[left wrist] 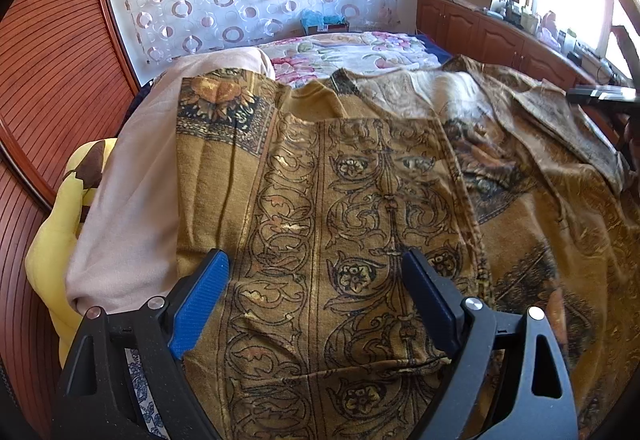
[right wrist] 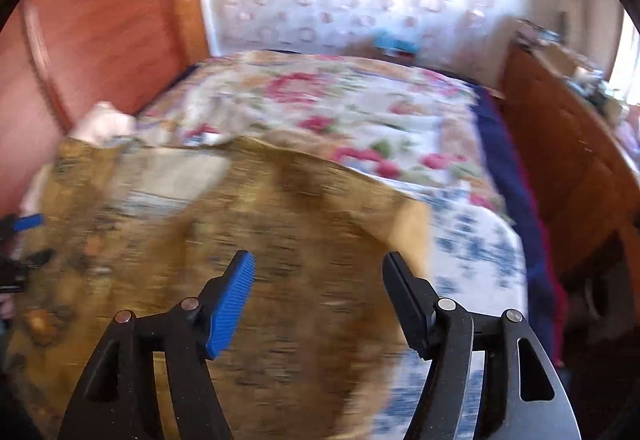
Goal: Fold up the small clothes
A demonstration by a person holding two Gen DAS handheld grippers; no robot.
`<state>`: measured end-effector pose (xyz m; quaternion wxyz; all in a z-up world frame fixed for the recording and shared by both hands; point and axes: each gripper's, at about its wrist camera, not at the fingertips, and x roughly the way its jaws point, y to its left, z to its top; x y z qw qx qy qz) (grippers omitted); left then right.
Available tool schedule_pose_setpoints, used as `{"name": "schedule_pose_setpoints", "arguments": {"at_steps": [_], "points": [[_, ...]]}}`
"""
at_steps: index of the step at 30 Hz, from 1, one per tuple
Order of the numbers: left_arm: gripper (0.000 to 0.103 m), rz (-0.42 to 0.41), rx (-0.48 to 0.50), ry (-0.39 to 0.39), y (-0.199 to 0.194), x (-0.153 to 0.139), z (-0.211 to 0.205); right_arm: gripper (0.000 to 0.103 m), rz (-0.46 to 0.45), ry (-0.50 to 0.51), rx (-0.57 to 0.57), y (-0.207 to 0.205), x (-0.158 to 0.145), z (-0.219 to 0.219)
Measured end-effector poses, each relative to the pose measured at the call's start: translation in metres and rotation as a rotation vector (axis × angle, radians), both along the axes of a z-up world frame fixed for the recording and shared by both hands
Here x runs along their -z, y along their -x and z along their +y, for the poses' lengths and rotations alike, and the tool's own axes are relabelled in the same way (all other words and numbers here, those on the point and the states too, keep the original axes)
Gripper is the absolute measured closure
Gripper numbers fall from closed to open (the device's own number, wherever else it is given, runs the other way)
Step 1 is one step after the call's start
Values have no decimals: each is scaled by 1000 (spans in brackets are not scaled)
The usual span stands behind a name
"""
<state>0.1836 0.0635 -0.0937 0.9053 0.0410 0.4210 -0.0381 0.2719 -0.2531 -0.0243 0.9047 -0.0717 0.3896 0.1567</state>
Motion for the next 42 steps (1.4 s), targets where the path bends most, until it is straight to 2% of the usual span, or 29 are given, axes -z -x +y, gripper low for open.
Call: {"name": "schedule_pose_setpoints", "arguments": {"at_steps": [3, 8, 12, 14, 20, 23, 30, 31, 32, 33, 35, 38, 42], "points": [[14, -34, -16, 43, 2, -19, 9, 34, 13, 69, 63, -7, 15, -8], [14, -98, -68, 69, -6, -52, 33, 34, 50, 44, 92, -15, 29, -12], [18, -92, -88, 56, -25, -55, 50, 28, 30, 19, 103, -14, 31, -13], [26, -76, -86, 78, -34, -53, 57, 23, 22, -9, 116, -13, 32, -20], [51, -16, -79, 151, -60, -42, 72, 22, 26, -6, 114, -11, 32, -23], [55, 14, -77, 150, -72, -35, 73, 21, 27, -4, 116, -15, 34, -24], [55, 34, -54, 135, -80, -30, 67, 20, 26, -3, 116, -14, 33, -24], [60, 33, -50, 137, -80, -30, 66, 20, 26, -3, 116, -14, 33, -24], [70, 30, -44, 136, -80, -30, 66, 20, 26, -3, 116, -14, 33, -24], [74, 27, -37, 135, -80, -30, 65, 20, 26, -3, 115, -14, 33, -24], [91, 13, -15, 151, -78, -32, 64, 20, 26, -3, 115, -13, 33, -24], [96, -7, -11, 156, -76, -37, 61, 20, 26, -3, 115, -14, 33, -24], [97, -74, -1, 181, -63, -54, 56, 20, 27, -7, 114, -14, 34, -24]]}}
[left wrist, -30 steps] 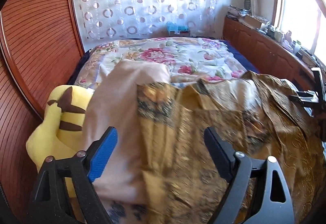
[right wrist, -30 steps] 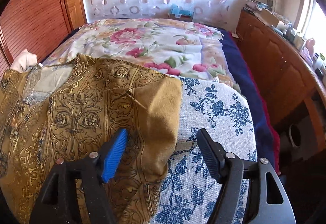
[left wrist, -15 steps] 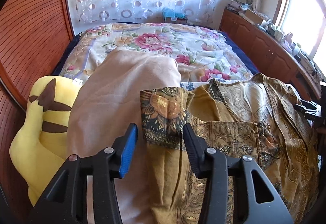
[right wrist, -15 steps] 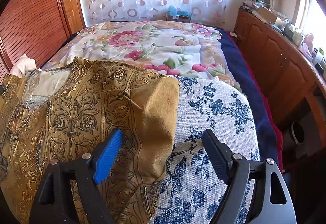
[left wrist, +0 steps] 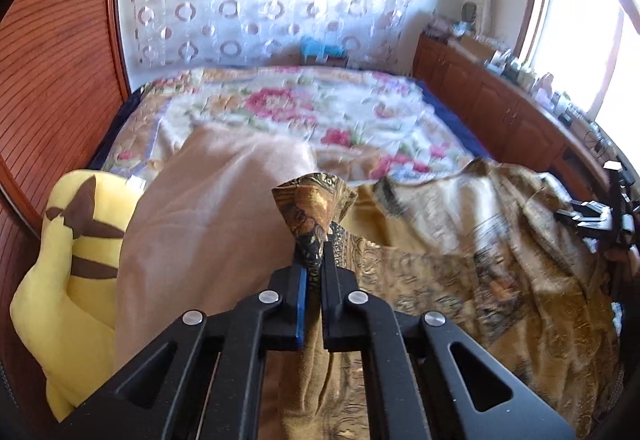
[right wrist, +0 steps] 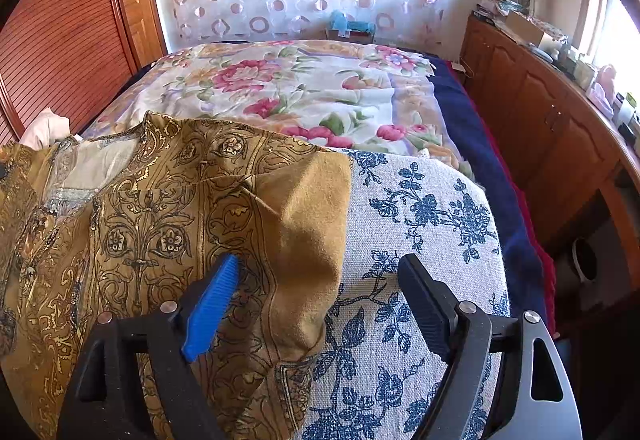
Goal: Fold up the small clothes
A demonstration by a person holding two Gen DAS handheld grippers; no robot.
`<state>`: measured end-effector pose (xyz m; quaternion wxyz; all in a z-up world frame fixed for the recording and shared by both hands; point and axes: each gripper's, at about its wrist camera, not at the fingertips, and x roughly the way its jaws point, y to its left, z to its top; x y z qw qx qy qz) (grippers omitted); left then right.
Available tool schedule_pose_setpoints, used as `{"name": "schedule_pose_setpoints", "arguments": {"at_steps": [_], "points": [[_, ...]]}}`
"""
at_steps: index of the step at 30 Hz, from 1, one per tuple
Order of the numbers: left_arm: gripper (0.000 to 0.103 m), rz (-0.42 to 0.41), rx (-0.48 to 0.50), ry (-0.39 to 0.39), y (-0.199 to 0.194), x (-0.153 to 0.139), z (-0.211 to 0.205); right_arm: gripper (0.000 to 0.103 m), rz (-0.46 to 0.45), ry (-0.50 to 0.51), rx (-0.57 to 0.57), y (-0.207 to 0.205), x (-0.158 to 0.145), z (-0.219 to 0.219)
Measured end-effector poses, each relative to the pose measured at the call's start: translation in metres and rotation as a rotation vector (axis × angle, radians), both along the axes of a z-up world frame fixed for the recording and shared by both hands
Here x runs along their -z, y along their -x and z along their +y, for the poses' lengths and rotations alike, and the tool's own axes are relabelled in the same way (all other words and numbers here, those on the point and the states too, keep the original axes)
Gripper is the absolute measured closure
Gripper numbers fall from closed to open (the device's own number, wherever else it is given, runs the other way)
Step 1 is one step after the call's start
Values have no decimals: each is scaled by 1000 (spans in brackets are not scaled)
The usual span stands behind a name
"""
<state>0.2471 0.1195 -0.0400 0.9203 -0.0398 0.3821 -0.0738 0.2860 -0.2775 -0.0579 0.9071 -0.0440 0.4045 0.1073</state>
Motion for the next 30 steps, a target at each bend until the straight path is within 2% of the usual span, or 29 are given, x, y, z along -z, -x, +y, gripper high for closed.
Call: {"name": "schedule_pose_setpoints", "arguments": {"at_steps": [1, 3, 5, 7, 14, 19, 22, 30], "points": [[97, -19, 1, 3, 4, -6, -2, 24, -1, 1, -6, 0, 0, 0], [97, -55, 10, 9, 14, -18, -6, 42, -6, -4, -46, 2, -2, 4], [98, -85, 19, 20, 25, -30, -11, 85, 1, -10, -92, 5, -5, 9], [98, -117, 32, 27, 37, -41, -15, 96, 15, 6, -130, 7, -9, 17], [98, -228, 31, 38, 91, -72, -21, 98, -127, -55, -143, 51, -53, 8], [98, -282, 10, 18, 130, -75, -19, 98, -236, -82, -149, 105, -81, -4], [98, -302, 3, 23, 155, -70, -15, 98, -278, -92, -147, 140, -85, -12], [98, -336, -27, 23, 220, -57, -8, 98, -326, -110, -127, 228, -66, -26]]}}
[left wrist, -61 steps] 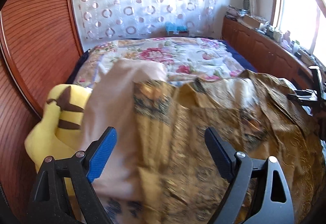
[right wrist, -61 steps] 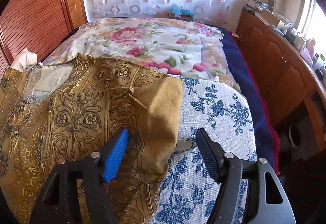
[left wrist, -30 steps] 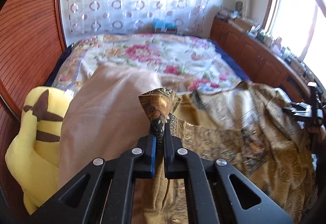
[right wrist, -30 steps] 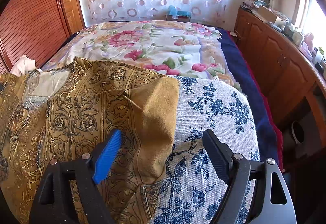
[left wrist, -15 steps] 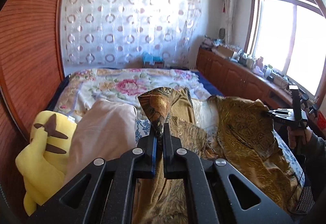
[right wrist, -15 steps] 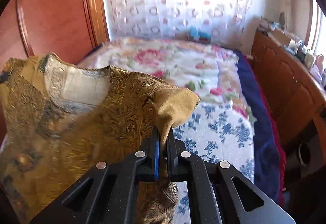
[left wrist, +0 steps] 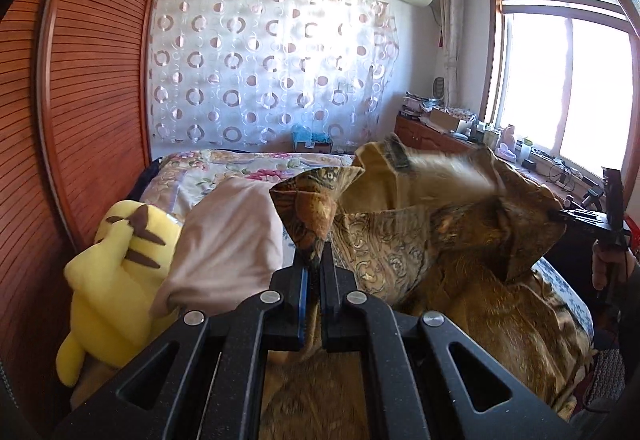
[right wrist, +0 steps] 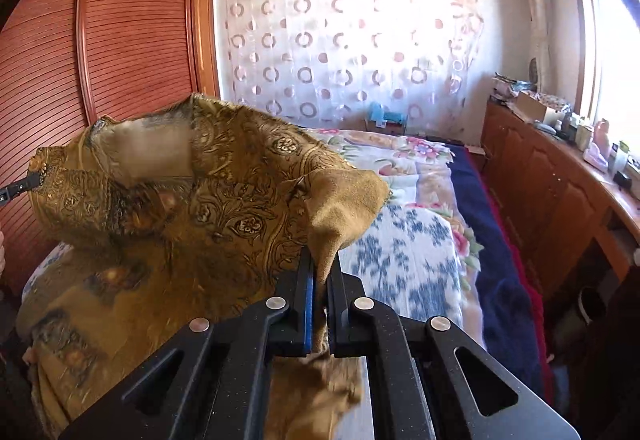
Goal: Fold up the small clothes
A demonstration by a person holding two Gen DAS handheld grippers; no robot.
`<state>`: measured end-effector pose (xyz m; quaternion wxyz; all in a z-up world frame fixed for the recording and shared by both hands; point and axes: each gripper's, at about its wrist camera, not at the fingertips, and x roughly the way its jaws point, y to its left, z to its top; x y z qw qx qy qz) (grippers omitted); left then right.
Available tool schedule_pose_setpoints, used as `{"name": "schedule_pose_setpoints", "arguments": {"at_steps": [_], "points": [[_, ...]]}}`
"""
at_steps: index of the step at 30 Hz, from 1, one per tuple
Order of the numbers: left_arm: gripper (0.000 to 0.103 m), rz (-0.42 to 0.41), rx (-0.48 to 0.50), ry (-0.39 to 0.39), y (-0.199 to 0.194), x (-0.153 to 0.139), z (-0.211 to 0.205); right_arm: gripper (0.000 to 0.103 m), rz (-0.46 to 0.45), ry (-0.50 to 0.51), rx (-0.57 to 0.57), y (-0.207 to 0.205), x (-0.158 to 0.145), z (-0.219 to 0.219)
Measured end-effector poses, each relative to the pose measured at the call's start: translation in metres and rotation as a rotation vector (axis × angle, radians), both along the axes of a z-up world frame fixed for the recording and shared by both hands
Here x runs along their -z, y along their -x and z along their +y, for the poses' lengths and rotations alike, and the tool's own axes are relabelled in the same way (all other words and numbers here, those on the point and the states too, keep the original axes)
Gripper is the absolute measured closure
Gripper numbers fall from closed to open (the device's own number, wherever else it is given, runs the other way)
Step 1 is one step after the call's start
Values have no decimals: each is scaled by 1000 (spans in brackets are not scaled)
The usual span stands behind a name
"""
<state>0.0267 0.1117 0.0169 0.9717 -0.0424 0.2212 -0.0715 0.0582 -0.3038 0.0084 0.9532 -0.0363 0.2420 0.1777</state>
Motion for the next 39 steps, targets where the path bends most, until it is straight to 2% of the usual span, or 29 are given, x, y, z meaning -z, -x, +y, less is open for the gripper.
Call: {"name": "schedule_pose_setpoints", "arguments": {"at_steps": [3, 6, 11, 14, 17, 21, 22, 24, 26, 30, 32, 39], "points": [[98, 3, -14, 17, 27, 10, 5, 98, 4, -16, 6, 36, 12, -9], [98, 52, -29, 32, 47, 28, 12, 98, 40, -42, 3, 67, 26, -18], [98, 95, -58, 42, 71, 43, 20, 99, 72, -14, -14, 100, 36, -26], [98, 99, -53, 45, 84, 40, 24, 99, 81, -4, -39, 109, 29, -28], [98, 129, -22, 10, 91, 41, 22, 98, 78, 49, -71, 120, 22, -25], [95, 192, 1, -26, 85, 56, 24, 98, 157, 63, -95, 121, 31, -33], [91, 209, 4, -24, 84, 60, 24, 98, 175, 73, -95, 118, 32, -33], [83, 225, 9, -31, 83, 65, 25, 90, 186, 118, -80, 115, 39, -31], [66, 211, 13, -41, 85, 63, 27, 67, 177, 152, -69, 109, 38, -28], [53, 141, 25, -26, 98, 44, 33, 63, 145, 116, -49, 107, 23, -39], [24, 109, 14, -24, 100, 35, 38, 57, 114, 99, -36, 106, 12, -46], [22, 76, -26, -43, 78, 24, 39, 44, 58, 79, 0, 97, 0, -42]]}}
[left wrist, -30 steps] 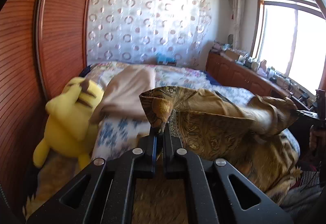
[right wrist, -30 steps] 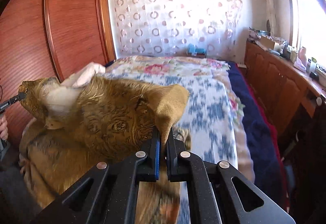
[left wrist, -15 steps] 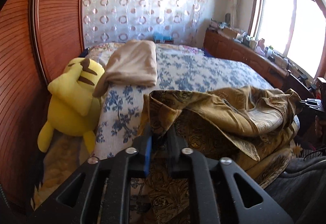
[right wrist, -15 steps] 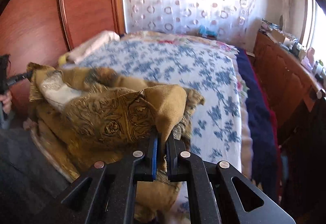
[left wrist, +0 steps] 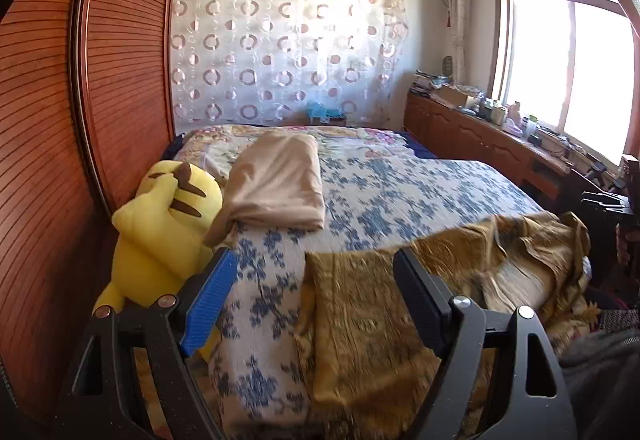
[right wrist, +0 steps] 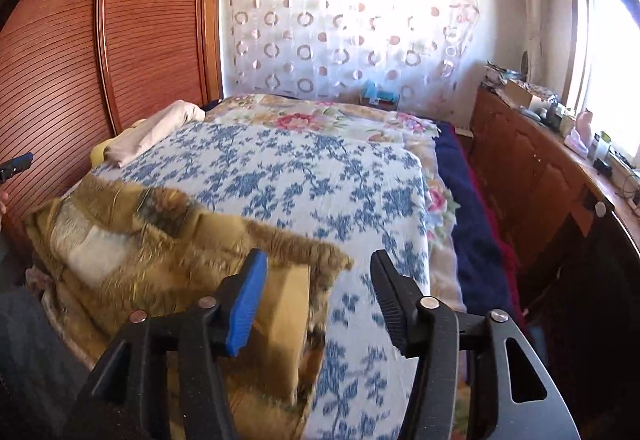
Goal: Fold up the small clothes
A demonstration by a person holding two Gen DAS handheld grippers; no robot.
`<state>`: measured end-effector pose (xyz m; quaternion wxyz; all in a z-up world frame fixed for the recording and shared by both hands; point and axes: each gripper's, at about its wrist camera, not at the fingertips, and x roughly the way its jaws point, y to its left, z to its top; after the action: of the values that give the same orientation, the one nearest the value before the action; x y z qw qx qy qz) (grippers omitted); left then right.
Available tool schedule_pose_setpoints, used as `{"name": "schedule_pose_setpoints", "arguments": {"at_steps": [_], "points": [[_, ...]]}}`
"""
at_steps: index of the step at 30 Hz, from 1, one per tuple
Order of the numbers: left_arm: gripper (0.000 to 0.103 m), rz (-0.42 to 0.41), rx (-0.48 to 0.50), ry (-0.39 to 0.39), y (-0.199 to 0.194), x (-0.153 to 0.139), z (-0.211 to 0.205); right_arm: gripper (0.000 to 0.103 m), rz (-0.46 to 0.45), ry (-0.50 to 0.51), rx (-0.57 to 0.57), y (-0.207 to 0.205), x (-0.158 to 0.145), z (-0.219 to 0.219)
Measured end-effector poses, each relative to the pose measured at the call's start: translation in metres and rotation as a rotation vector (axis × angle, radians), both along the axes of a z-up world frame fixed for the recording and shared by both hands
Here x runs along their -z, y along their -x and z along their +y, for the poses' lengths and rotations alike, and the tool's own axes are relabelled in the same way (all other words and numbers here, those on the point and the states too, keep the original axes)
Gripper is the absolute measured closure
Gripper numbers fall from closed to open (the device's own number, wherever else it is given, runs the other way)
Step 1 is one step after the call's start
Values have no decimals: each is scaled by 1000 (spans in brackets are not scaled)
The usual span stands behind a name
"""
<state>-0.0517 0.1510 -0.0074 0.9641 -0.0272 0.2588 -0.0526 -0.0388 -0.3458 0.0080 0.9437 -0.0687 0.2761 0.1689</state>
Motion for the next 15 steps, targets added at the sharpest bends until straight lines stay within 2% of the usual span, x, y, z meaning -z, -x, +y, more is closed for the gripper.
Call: {"name": "schedule_pose_setpoints", "arguments": {"at_steps": [2, 7, 11, 15], "points": [[22, 11, 6, 4, -13, 1, 0, 40, 2, -2, 1, -10, 2, 4], [22, 61, 38, -8, -60, 9, -4, 39, 32, -17, -6, -50, 16, 12], [22, 122, 61, -27, -93, 23, -7, 39, 100, -19, 9, -91, 34, 13], [22, 204, 90, -38, -114, 47, -12, 39, 190, -29, 13, -111, 48, 12]]}}
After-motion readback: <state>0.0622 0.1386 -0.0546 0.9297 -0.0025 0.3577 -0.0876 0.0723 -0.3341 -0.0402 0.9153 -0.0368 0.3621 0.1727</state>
